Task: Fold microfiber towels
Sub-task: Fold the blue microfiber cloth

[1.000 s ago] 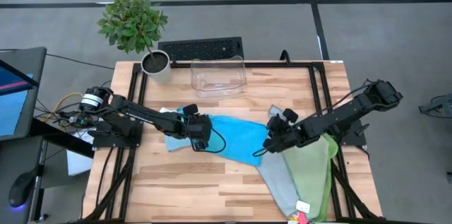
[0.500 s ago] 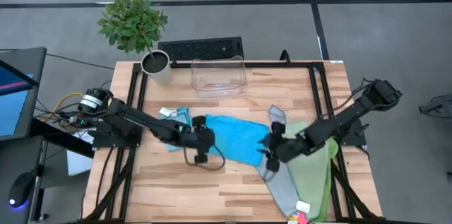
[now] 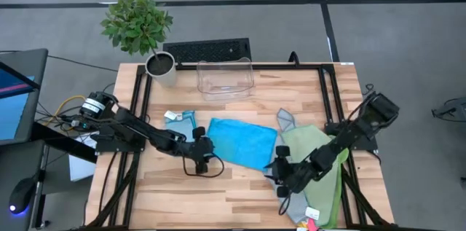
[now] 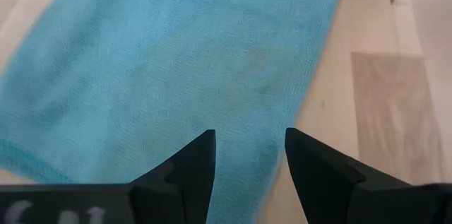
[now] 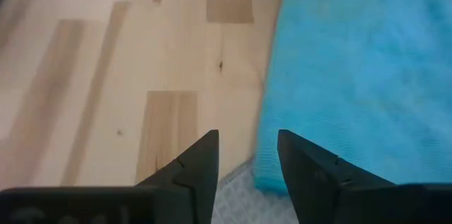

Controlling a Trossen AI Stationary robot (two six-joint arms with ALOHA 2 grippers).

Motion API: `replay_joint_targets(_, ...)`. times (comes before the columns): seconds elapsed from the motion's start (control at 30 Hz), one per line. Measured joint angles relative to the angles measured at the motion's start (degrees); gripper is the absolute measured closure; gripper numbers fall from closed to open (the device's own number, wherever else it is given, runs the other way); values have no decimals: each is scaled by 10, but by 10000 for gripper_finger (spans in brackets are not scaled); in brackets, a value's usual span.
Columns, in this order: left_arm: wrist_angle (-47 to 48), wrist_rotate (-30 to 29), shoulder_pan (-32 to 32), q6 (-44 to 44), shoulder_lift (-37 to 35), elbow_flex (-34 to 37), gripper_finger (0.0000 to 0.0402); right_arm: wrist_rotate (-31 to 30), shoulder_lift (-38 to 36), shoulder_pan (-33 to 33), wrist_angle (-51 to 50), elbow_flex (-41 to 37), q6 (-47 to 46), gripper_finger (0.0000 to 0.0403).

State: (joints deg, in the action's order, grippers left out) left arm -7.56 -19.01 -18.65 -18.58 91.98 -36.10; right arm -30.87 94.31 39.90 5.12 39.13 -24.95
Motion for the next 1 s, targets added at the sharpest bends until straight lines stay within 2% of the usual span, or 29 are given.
replay_joint_targets(0.1,-2,-9,-8,-20,0,7,238,-24,41,2,2,19,-5,222)
replay_joint_targets(0.4,0,-12,-21,-37,0,8,238,-32,116,-4,1,37,-67,230)
replay_joint_targets(0.67,-16,-13,-21,-34,0,8,238,-16,86,14,-29,34,-94,243)
replay_joint_targets(0.83,-42,-12,-21,-2,0,7,238,-27,49,19,-72,34,-95,243)
replay_joint_targets(1.0,-49,-8,-22,8,-2,7,238,-32,38,19,-71,34,-87,243)
